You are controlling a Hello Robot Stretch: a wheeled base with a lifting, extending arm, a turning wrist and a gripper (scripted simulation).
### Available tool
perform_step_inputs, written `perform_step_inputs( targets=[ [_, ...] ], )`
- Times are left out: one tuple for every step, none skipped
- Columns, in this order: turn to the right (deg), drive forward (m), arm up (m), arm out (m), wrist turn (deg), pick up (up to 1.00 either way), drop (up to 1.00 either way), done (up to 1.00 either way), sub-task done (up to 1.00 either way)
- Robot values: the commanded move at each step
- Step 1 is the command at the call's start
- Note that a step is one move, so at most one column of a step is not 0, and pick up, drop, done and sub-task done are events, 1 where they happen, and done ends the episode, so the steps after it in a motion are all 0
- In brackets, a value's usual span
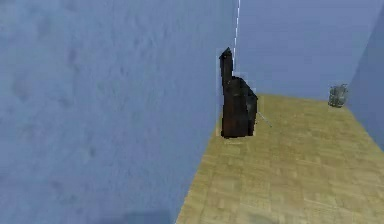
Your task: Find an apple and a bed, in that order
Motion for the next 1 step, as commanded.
perform_step_inputs(
  targets=[
    [45.0,0.0,0.0,0.0,0.0,0.0,0.0,0.0,0.0]
  ],
)
